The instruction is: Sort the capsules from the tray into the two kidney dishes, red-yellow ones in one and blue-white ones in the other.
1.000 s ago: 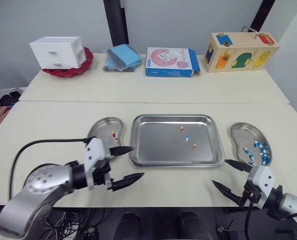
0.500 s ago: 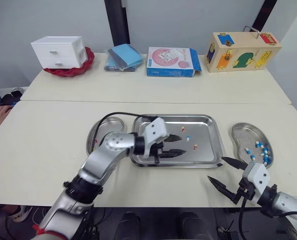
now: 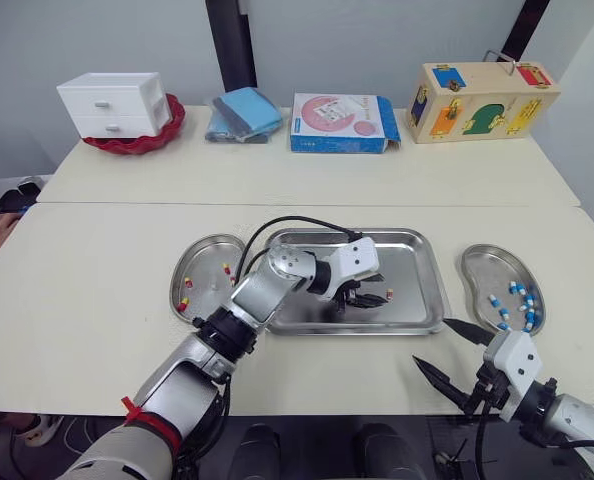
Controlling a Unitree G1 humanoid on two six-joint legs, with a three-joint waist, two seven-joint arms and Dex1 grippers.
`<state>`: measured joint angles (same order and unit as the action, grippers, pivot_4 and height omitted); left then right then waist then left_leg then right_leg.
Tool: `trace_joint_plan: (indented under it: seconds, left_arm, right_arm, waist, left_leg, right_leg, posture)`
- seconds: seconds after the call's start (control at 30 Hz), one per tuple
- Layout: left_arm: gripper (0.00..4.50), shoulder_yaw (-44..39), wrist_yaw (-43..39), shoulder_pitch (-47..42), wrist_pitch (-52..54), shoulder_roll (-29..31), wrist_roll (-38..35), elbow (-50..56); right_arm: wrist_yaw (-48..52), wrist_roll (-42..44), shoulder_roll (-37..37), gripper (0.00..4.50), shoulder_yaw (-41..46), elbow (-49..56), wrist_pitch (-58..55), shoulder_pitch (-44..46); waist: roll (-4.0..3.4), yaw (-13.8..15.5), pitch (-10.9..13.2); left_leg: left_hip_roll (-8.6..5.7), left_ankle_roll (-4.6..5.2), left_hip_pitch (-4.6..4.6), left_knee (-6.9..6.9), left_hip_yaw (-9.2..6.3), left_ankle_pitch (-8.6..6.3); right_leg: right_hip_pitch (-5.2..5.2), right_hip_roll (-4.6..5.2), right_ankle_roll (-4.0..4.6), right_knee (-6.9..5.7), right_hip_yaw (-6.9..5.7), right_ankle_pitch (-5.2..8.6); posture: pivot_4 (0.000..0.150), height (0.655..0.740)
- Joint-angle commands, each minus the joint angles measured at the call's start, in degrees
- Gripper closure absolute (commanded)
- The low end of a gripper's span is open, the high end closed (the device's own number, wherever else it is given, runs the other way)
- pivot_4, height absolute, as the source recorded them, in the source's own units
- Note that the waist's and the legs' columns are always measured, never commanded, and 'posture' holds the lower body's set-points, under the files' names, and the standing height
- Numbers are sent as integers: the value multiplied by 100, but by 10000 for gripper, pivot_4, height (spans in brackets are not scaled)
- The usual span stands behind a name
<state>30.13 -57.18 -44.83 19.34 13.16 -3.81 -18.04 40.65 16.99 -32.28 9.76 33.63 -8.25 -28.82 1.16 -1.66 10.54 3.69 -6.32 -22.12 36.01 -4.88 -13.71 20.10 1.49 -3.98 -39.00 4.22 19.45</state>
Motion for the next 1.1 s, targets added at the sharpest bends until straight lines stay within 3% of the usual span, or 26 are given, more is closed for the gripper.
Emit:
trace_joint_plan:
  seconds: [0.03,0.5,0.8,1.0,1.1]
  left_arm:
    - [22578,-1,-27,-224,-225,-225,152,-262]
    - [22578,-78,-25,-699,-561,-984,530,-1633]
    - [22578,-59,-213,-703,-603,-1064,728,-1921]
    - [41031,-76,-250,-635,-640,-1047,813,-1905]
    - [41315,-101,-272,-617,-690,-1059,804,-1857]
  right_arm:
    - [-90,36,50,0,13,287,6,-97]
    - [-411,67,138,0,54,837,-222,-447]
    - [-499,67,165,0,15,962,-304,-509]
    - [-519,70,175,0,10,972,-338,-476]
    - [-523,75,172,0,21,978,-355,-462]
  waist:
    - [0,-1,0]
    - [0,1,0]
    - [-1,-3,0]
    - [-1,-1,0]
    - [-1,-1,0]
  left_leg:
    - [0,0,0,1,0,0]
    - [-2,0,-3,1,-1,0]
    - [-2,0,-5,0,-4,0]
    - [-2,0,-5,0,-4,0]
    - [-2,0,-5,0,-4,0]
  right_leg:
    - [0,0,0,0,0,0]
    - [1,0,0,0,-1,0]
    - [2,-1,-1,1,-2,0]
    - [1,-1,-1,1,-2,0]
    - [1,-1,-1,1,-3,0]
  posture:
    - [1500,7400]
    - [1500,7400]
    - [1500,7400]
    - [1500,7400]
    - [1500,7400]
